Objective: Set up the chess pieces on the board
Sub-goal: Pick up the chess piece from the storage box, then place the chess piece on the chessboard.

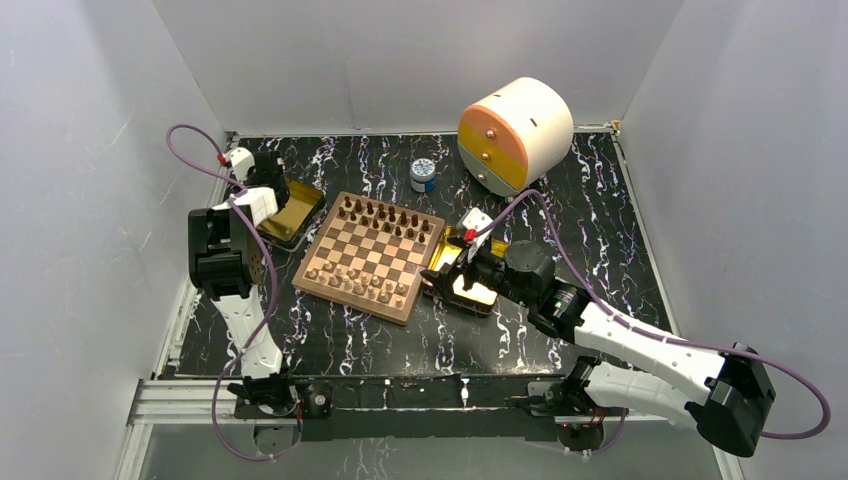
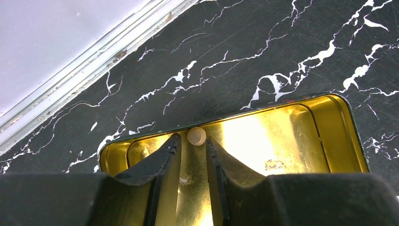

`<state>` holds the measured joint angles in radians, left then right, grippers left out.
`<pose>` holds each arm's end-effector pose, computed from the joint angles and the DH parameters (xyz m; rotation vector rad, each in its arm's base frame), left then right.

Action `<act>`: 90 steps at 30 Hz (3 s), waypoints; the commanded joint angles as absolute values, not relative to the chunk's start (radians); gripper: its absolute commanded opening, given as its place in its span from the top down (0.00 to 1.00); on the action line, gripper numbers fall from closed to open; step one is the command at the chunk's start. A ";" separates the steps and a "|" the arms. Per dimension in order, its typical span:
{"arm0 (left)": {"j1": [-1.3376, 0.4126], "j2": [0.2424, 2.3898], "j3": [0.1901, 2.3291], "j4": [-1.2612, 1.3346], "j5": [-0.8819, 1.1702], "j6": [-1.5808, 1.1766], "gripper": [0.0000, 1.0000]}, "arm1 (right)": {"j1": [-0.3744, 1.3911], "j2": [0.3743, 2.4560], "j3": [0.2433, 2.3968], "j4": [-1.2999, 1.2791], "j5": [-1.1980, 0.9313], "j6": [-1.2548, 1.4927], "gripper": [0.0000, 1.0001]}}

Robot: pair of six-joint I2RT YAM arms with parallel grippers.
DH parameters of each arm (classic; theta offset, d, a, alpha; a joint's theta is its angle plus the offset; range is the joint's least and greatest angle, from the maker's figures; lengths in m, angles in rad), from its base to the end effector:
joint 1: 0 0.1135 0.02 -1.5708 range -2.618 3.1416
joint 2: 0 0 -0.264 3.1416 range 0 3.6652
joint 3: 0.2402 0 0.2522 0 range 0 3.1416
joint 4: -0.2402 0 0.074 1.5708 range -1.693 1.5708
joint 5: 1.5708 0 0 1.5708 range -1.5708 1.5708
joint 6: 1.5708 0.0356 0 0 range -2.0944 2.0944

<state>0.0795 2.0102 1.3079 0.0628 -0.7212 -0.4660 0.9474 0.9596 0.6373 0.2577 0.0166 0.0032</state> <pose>0.4356 0.0583 0.1799 -0.9246 1.8661 0.5598 0.1343 0.1858 0.3019 -0.7540 1.5056 0.7098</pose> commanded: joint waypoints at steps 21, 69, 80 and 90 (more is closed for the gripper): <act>0.095 2.062 1.364 0.068 -0.740 -0.526 0.79 | 0.947 0.954 0.647 0.313 0.041 -0.038 0.01; 0.043 1.777 1.292 -0.118 -0.423 -0.441 0.98 | 0.948 0.957 0.657 0.315 0.032 -0.008 0.01; -0.069 1.550 1.163 -0.206 -0.340 -0.384 0.97 | 0.947 0.908 0.678 0.219 0.034 0.022 0.01; -0.185 1.306 0.959 -0.258 -0.305 -0.432 0.98 | 0.948 0.881 0.707 0.169 0.042 0.016 0.01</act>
